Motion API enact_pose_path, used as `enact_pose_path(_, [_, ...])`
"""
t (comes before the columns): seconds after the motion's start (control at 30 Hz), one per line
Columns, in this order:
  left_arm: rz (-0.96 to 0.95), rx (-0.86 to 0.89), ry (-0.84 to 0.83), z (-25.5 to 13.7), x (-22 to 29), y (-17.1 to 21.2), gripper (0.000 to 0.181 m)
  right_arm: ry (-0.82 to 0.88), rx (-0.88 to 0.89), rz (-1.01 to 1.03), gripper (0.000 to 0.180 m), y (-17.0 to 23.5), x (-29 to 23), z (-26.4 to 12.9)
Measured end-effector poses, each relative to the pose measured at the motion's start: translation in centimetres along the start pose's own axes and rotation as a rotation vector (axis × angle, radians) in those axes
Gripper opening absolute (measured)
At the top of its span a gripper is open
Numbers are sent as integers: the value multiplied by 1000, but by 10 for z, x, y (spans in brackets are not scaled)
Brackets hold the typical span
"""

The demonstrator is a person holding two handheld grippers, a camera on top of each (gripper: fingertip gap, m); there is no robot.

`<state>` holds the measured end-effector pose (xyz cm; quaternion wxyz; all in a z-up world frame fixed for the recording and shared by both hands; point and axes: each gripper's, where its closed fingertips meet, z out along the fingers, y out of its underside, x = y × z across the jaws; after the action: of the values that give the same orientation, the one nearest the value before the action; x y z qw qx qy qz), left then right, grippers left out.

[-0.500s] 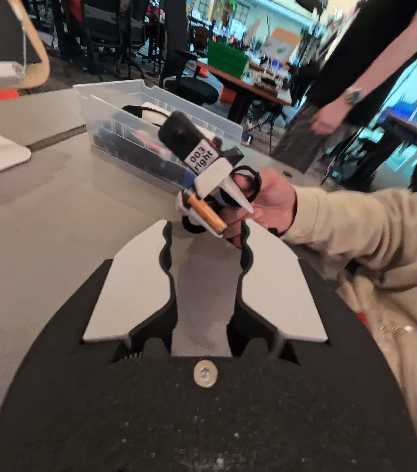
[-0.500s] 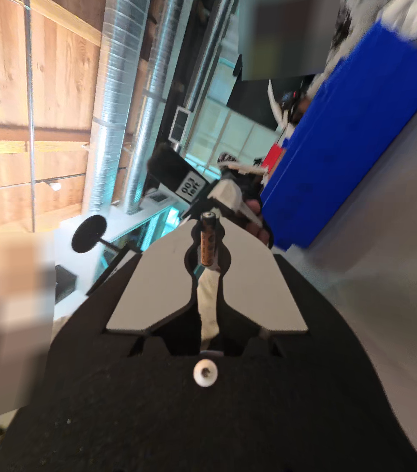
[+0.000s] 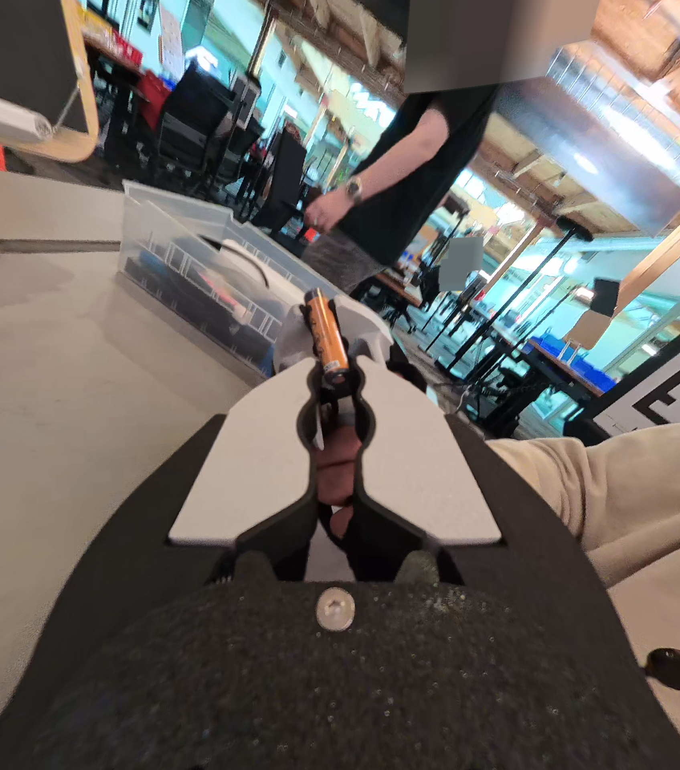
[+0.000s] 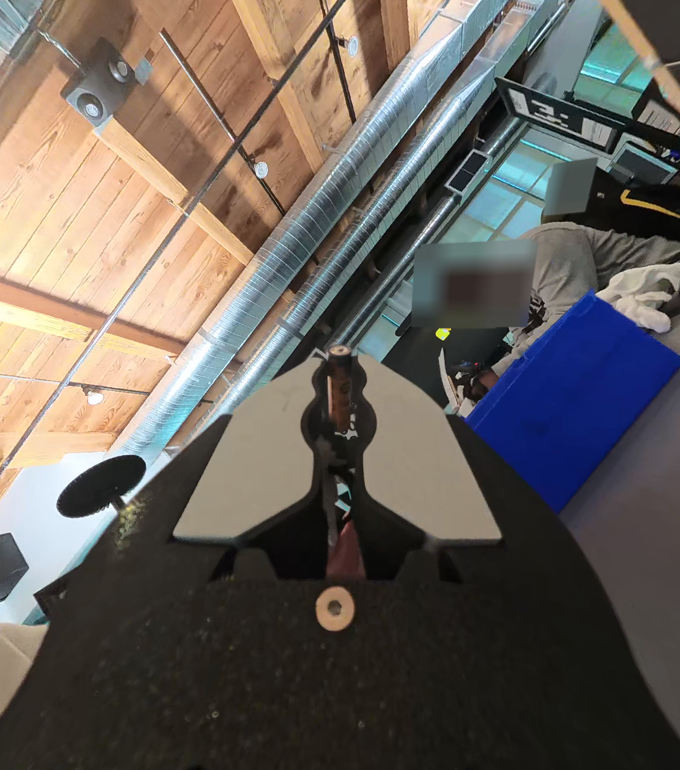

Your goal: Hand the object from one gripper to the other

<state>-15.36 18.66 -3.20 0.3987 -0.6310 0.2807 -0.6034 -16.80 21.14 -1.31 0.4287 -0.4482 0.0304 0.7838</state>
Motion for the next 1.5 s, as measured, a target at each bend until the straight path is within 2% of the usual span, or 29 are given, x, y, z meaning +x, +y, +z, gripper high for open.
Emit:
enact_pose_path(0.4, [-50, 104, 33, -18, -2, -19, 11, 13, -80, -88, 10, 19, 0, 3])
enact_pose_path(0.73, [-78, 11, 46, -23, -2, -19, 10, -1, -136, -87, 11, 24, -2, 4])
enact_pose_path(0.83, [-110, -99, 1, -28, -11, -12, 10, 74, -281, -297, 13, 28, 9, -1])
enact_pose_path(0.9, [-115, -186, -81, -33, -22, -5, 10, 173, -432, -577, 21, 31, 20, -7])
enact_pose_path(1.0, [-133, -304, -189, -39, -34, 6, 10, 340, -648, -1101, 38, 33, 35, -15])
enact_pose_path(1.07, [-134, -340, -231, -39, -38, 11, 10, 412, -713, -1334, 36, 34, 39, -17])
enact_pose_path(1.2, [-107, -387, -256, -34, -38, 21, 10, 467, -814, -1507, 35, 46, 52, -22])
enact_pose_path(1.3, [-72, -425, -285, -31, -37, 26, 10, 517, -858, -1582, 11, 46, 59, -26])
enact_pose_path(1.5, [-8, -432, -315, -29, -38, 26, 10, 562, -897, -1693, 10, 43, 62, -27])
